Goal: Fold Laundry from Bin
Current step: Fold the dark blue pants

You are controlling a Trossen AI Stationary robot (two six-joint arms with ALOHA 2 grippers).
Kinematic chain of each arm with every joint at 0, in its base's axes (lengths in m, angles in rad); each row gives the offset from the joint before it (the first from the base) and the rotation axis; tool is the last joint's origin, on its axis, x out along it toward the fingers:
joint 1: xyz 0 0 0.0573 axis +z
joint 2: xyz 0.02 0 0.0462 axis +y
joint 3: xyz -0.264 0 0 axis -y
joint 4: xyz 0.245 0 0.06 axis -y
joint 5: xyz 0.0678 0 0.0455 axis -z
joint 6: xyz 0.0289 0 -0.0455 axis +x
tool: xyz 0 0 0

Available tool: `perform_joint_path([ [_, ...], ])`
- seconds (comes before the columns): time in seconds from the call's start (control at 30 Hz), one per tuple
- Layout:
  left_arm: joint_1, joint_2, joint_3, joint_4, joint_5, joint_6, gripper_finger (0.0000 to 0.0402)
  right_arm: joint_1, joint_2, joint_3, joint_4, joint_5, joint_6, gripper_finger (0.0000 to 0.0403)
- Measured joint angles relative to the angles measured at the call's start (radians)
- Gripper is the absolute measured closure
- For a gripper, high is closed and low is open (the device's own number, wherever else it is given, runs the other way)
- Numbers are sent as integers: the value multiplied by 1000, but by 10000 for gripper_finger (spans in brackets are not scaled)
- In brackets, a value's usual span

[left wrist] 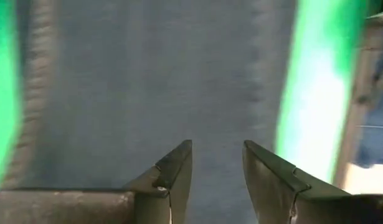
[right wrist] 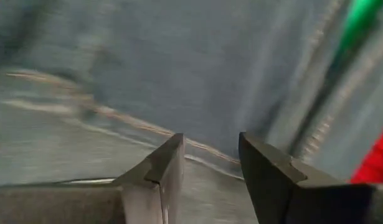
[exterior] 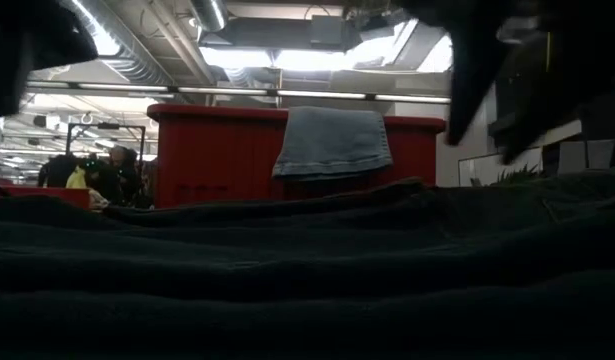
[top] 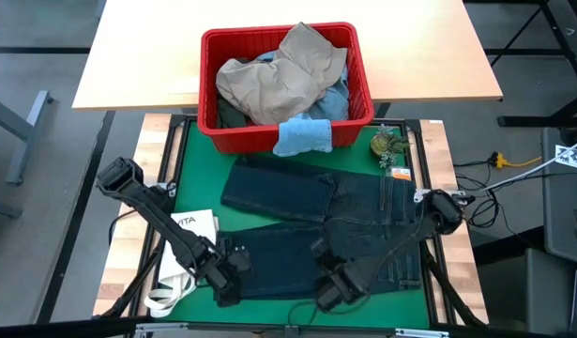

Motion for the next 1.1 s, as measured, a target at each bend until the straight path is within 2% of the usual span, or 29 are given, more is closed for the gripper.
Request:
perform_joint_path([
  [0.23,-68,28,0,39,-32,-57,266,80,0,0,124,29,2,249],
  [0.47,-139,88,0,39,-34,-138,266,102,20,0,173,64,5,249],
  [0.67,-198,151,0,40,-33,-184,266,98,67,-61,265,34,10,249],
  [0.8,-224,196,0,43,-28,-208,266,99,105,-97,301,-34,10,249],
  [1.1,-243,253,6,55,15,-236,266,98,141,-107,303,-96,7,249],
])
